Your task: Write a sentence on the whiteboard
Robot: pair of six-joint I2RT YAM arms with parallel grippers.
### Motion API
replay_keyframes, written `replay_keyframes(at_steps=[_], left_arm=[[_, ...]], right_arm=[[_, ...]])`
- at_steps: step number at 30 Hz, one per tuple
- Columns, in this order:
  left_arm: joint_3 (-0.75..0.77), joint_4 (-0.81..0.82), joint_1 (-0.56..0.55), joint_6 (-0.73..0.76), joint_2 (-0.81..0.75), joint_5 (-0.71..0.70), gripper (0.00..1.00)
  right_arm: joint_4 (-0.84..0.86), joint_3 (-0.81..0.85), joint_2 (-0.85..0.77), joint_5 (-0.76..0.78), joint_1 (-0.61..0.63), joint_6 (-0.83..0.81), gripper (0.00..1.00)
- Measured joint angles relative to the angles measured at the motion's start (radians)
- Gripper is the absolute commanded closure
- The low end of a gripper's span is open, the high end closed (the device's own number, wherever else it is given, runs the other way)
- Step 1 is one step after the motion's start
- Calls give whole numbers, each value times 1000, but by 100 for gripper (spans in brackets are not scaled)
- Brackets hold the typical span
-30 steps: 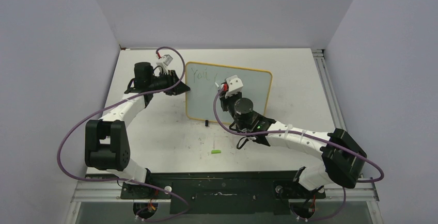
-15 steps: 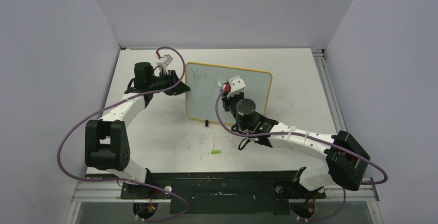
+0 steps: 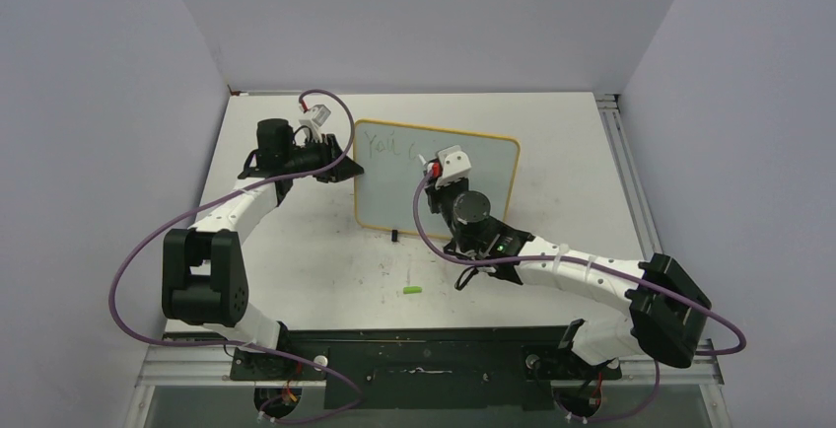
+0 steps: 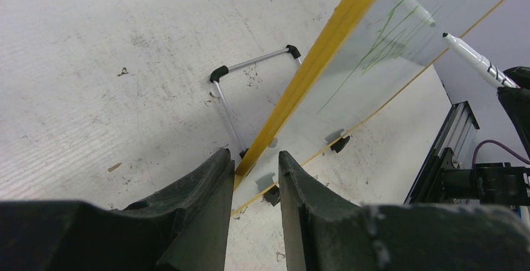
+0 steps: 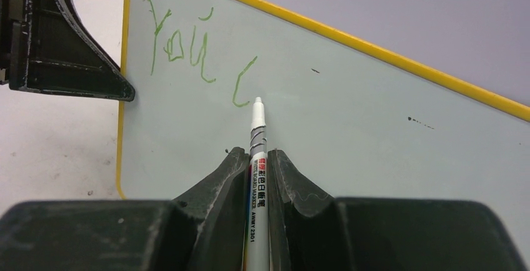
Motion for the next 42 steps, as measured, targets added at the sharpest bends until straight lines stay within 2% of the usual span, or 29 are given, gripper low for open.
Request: replay_keyframes(at_steps=[42], left_arm=[[0, -27, -6, 14, 0, -14, 70]], right_arm=[[13, 0, 19, -23, -23, -26, 95]])
